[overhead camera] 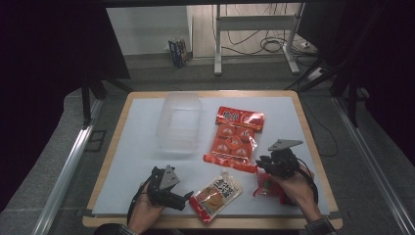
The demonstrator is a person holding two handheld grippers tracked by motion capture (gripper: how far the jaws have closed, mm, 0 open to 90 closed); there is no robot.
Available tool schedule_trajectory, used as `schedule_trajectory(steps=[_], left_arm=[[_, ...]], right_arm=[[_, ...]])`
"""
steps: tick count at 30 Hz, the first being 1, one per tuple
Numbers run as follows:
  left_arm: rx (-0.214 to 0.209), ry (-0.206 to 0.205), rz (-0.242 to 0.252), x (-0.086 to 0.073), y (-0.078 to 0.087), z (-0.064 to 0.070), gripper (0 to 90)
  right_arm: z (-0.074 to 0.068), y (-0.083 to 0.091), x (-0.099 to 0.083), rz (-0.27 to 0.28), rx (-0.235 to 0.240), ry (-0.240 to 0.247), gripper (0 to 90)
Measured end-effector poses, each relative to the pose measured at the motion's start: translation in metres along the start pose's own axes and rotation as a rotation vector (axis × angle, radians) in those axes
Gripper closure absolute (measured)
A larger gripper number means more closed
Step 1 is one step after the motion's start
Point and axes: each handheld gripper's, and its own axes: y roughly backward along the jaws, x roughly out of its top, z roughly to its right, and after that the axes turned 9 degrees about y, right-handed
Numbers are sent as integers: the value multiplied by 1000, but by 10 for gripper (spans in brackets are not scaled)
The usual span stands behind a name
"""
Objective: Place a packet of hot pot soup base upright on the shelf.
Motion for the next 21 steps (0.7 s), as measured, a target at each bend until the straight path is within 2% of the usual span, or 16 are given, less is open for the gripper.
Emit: schedule_trajectory(steps=[2, 9, 14, 15, 21], left_arm=[[0, -1, 0, 0, 0, 0, 0], [-4, -12, -2, 0, 0, 2, 0], [-5, -16, -2, 0, 0, 2, 0], [-5, -16, -2, 0, 0, 2, 0], [-7, -23, -5, 0, 0, 2, 0]], right_arm=[[1, -3, 2, 0, 1, -1, 744], [8, -27, 19, 11, 13, 10, 880], [12, -44, 29, 9, 35, 9, 882], [12, -53, 33, 5, 34, 17, 882], [16, -76, 47, -1, 25, 32, 882]])
